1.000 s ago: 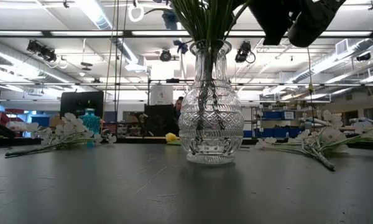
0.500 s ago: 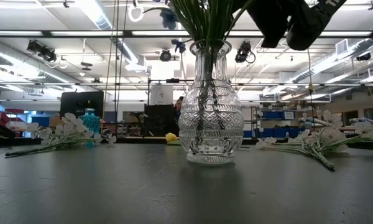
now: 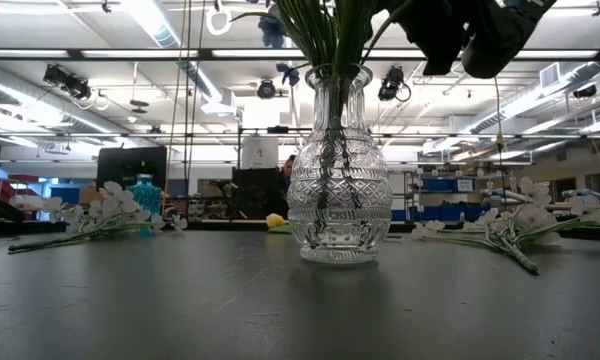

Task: Sort flowers into vase by color
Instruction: Put the red flower into the transparent vase, then put the bottom yellow flower into the blue vase

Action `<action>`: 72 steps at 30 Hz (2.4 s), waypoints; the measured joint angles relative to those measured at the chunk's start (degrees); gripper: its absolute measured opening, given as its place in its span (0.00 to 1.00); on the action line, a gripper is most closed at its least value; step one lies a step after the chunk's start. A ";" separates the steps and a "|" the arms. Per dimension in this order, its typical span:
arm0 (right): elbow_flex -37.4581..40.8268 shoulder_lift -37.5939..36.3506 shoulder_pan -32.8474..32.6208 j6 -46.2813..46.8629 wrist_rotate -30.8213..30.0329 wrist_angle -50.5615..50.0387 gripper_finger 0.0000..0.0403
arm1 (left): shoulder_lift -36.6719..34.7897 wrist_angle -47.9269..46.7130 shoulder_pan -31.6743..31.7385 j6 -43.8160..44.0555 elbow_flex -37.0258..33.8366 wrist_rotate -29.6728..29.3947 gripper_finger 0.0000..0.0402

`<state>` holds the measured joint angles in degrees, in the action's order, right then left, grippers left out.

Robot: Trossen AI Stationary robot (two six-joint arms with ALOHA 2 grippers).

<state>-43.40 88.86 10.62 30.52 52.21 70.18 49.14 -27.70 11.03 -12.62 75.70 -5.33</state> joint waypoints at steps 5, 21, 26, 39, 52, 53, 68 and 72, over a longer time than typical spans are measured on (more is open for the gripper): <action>0.00 0.00 -1.76 -4.68 -2.53 -2.08 0.43 | 0.00 0.00 0.02 0.00 0.00 -0.02 0.54; 0.00 0.00 -2.03 -5.60 -4.25 -3.04 0.02 | -0.01 0.00 0.01 0.00 -0.01 -0.01 0.54; 0.00 0.00 -2.16 -7.53 -4.60 -6.41 0.05 | -0.02 0.00 0.00 0.00 -0.01 -0.01 0.54; -0.07 -0.06 -4.77 -13.70 -4.57 -12.88 0.14 | 0.01 0.00 -0.01 0.00 -0.02 -0.02 0.54; -0.04 -0.04 -1.14 2.97 -1.42 -1.31 0.63 | 0.00 -0.01 -0.01 0.00 0.00 -0.01 0.54; -0.04 -0.04 -1.01 4.34 -1.23 -0.49 0.67 | 0.00 0.00 0.00 0.00 -0.01 -0.02 0.54; 0.02 0.03 0.57 16.99 1.02 4.16 0.91 | -0.01 0.00 0.00 0.00 0.00 -0.01 0.54; 0.00 0.00 1.91 23.29 -0.34 13.67 0.90 | 0.00 0.00 0.00 0.00 0.00 0.00 0.54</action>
<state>-43.40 88.86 12.53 53.81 51.87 83.86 49.14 -27.70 11.03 -12.62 75.70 -5.33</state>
